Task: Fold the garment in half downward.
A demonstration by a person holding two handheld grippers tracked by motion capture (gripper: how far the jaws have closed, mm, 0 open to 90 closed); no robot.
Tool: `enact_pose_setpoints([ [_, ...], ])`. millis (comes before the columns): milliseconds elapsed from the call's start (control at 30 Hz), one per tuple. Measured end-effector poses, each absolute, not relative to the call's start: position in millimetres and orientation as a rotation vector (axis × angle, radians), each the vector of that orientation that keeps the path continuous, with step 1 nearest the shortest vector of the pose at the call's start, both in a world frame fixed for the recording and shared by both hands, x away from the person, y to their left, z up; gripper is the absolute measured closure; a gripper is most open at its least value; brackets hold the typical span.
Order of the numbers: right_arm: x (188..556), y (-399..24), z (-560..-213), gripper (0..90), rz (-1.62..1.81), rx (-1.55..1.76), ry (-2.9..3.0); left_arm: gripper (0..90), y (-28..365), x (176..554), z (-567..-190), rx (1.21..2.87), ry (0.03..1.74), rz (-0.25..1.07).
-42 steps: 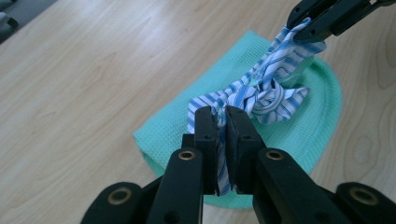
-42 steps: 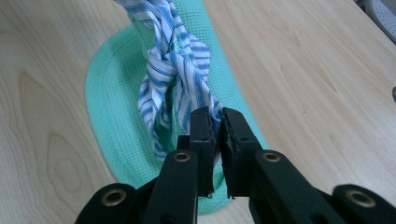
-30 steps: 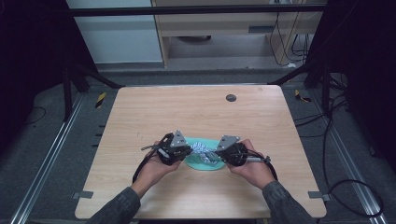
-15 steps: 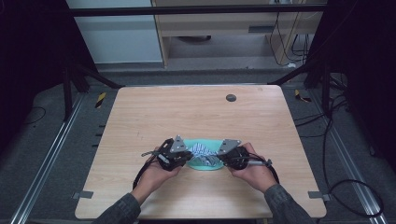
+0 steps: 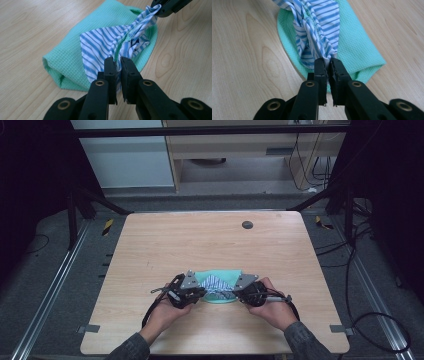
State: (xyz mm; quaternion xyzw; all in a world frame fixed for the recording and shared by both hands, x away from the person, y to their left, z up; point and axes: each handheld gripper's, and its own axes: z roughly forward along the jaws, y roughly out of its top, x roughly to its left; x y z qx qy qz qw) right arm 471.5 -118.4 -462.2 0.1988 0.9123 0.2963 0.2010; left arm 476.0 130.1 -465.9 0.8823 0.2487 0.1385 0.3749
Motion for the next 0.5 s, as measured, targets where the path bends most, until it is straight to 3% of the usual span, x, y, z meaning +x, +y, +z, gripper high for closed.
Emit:
enact_pose_setpoints([
  [500,454,-121,-471,88.3,0.818,0.517,2.567,84.3,130,465,-476,2.296,0.593,0.376],
])
